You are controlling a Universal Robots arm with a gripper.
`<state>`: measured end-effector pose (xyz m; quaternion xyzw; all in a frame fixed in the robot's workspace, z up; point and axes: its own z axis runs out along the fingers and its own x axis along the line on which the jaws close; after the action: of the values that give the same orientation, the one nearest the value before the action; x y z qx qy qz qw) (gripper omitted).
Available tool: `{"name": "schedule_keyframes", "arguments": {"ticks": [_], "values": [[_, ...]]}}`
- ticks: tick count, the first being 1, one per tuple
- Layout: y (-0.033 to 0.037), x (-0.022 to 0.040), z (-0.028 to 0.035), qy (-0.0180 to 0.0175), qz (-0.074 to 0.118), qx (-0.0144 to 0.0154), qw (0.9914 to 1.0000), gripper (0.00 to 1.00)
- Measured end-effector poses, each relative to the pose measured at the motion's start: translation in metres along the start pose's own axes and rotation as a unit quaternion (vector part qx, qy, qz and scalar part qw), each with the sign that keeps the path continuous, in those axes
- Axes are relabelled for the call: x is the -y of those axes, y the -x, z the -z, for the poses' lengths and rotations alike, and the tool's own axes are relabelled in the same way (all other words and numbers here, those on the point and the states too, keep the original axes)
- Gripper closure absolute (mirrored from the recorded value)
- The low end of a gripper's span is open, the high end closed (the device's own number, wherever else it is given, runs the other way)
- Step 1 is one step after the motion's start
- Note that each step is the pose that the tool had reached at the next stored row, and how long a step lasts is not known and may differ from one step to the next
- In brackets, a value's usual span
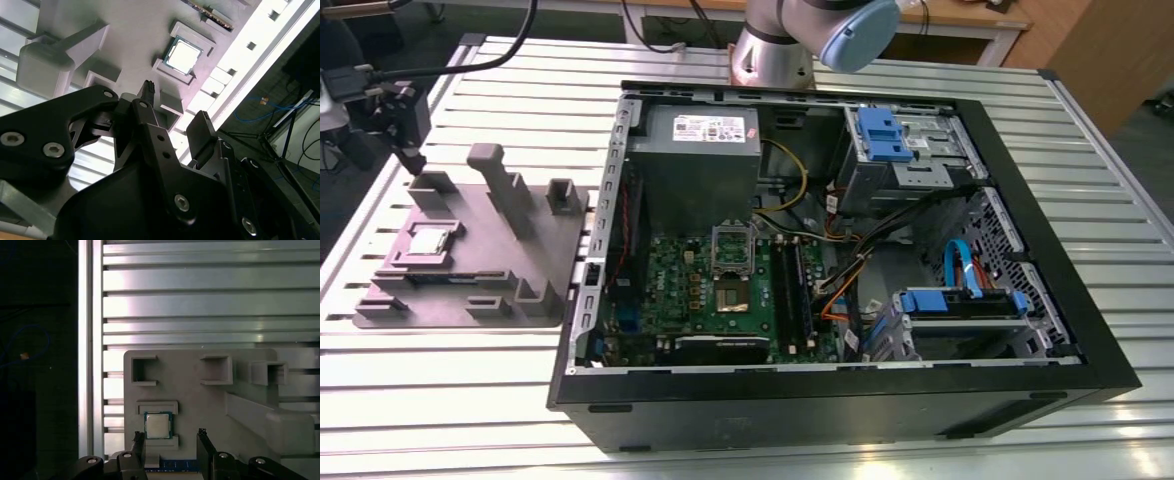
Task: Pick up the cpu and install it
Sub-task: 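Pick up the cpu and move it towards the insertion slot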
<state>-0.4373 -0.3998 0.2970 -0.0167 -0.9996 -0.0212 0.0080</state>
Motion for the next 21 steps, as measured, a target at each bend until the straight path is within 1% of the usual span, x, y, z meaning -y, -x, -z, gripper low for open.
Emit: {"name": "schedule_keyframes", "arguments": {"ticks": [10, 11, 14, 16, 21], "values": [[-0.0007, 0.0001, -0.0015, 0.0001, 0.001, 0.0014, 1.0, 0.47], [-0.0015, 0.0001, -0.0016, 0.0, 0.001, 0.0018, 1.0, 0.47], [-0.0047, 0.0003, -0.002, 0.0001, 0.001, 0.0045, 0.99999, 0.47], [-0.0057, 0.0004, -0.0026, 0.0002, 0.002, 0.0053, 0.99998, 0.47], [-0.0065, 0.0007, -0.005, 0.0002, 0.002, 0.0053, 0.99998, 0.47]]}}
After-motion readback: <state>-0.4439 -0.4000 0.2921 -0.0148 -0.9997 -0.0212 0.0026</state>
